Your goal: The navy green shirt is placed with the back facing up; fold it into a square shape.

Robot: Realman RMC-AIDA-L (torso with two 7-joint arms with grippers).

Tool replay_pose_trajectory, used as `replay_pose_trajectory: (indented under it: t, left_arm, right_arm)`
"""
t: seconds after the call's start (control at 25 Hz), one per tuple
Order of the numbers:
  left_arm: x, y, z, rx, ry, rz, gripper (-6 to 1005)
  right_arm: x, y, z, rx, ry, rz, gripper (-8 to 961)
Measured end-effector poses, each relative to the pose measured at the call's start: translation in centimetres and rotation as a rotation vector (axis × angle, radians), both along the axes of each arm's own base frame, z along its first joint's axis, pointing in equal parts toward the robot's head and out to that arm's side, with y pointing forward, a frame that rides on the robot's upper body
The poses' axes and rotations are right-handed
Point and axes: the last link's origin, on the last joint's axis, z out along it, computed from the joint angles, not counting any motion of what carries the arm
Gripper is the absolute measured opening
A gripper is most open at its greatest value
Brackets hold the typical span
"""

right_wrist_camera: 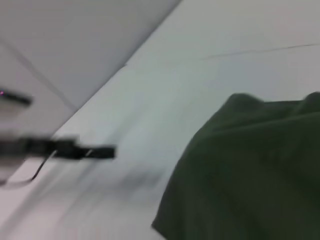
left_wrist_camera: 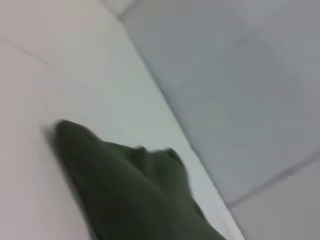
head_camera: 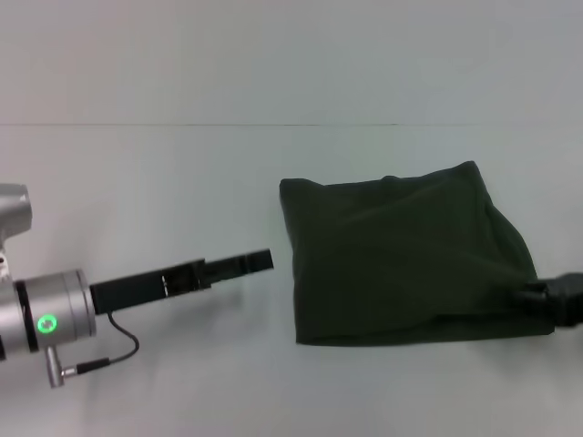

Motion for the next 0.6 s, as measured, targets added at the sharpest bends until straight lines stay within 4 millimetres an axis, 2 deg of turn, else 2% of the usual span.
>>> replay_pose_trajectory:
  t: [0.04, 0.16, 0.4, 0.6]
  left_arm:
    - [0.1, 0.7, 0.1, -0.002, 0.005, 0.035, 934]
    - [0.3, 2.3, 0.3, -0.001, 0.023, 0.093, 934]
    - [1.5, 4.8, 0.1, -0.002, 0.076, 0.146, 934]
    - [2.4, 5.7, -1.7, -0.041, 0.124, 0.195, 934]
  right_arm:
    - [0.2, -0.7, -0.2, 0.007, 0.003, 0.042, 82]
    - [0.5, -2.9, -1.0, 0.068, 0.028, 0.185, 277]
    - [1.6, -6.0, -1.4, 0.239, 0.040, 0.311, 408]
    - [2.3, -7.3, -1.2, 0.279, 0.033, 0.328, 517]
